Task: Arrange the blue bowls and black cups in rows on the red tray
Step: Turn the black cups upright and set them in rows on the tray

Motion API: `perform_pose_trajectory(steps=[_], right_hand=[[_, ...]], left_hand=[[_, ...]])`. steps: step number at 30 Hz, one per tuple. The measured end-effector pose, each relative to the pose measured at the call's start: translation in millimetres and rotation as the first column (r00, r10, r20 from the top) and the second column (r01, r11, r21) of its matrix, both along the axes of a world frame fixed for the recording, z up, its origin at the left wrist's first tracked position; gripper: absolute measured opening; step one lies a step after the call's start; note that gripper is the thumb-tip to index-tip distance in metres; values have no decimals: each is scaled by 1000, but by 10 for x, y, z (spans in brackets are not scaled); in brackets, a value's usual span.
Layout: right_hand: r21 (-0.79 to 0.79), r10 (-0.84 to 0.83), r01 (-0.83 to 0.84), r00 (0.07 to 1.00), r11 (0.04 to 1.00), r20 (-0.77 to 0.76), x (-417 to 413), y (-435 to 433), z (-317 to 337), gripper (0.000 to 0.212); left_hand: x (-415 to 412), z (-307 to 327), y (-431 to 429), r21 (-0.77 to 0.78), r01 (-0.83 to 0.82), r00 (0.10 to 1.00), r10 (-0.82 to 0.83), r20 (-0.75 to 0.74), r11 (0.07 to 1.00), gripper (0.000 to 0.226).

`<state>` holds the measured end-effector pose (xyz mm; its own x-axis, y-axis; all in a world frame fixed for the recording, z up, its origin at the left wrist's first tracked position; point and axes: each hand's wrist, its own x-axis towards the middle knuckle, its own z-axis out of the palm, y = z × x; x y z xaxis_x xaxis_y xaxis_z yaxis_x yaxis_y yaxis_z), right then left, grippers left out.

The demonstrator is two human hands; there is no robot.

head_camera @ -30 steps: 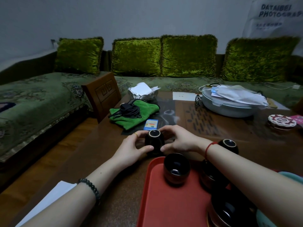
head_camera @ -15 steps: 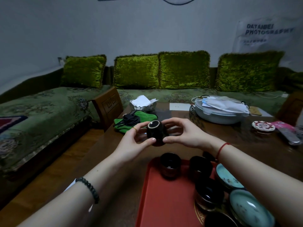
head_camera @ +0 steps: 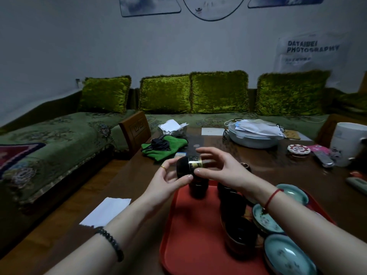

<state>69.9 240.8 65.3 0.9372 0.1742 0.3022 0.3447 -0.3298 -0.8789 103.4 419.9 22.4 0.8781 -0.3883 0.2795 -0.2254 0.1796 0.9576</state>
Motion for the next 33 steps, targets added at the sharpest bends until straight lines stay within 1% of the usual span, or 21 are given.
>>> perform_pose_trajectory(steps=[3, 6, 8, 11, 13, 16, 19, 21, 24, 27, 33], right_hand=[[71, 49, -47, 998, 996, -34, -164, 37, -113, 51], [108, 31, -28, 999, 994, -25, -275, 43, -190, 50], [120, -3, 5, 1000, 993, -15, -325, 30, -223, 52], [98, -55, 56, 998, 994, -10, -368, 6, -280, 57], [76, -81, 82, 996, 994, -21, -382, -1, -316, 60], [56, -101, 104, 993, 993, -59, -379, -22, -364, 64], [-6, -118, 118, 991, 993, -66, -360, -43, -374, 64], [-42, -140, 138, 989, 990, -55, -332, -42, -356, 63], [-98, -186, 183, 982, 978, -22, -264, -42, -301, 65], [-163, -221, 224, 975, 961, 33, -182, -63, -238, 63], [-236, -210, 203, 978, 950, -3, -15, -87, -279, 70]], left_hand=[[-105, -76, -12, -77, 24, 995, -31, -93, 997, 36], [-205, -123, -1, -71, 46, 994, -52, -94, 996, 34], [-257, -137, 17, -21, 37, 998, -38, -54, 999, 33], [-330, -148, 25, 70, 10, 999, -13, 45, 998, 37], [-371, -165, 23, 105, -1, 996, -9, 92, 994, 40], [-389, -170, 26, 190, -63, 984, 29, 175, 980, 46], [-362, -155, 37, 295, -119, 964, 39, 263, 948, 51], [-331, -124, 26, 322, -125, 955, 26, 297, 939, 51], [-246, -75, 0, 315, -94, 961, 3, 277, 944, 47], [-157, -39, -24, 307, -67, 971, -9, 238, 949, 44], [12, -93, -63, 312, -50, 983, -9, 185, 949, 41]])
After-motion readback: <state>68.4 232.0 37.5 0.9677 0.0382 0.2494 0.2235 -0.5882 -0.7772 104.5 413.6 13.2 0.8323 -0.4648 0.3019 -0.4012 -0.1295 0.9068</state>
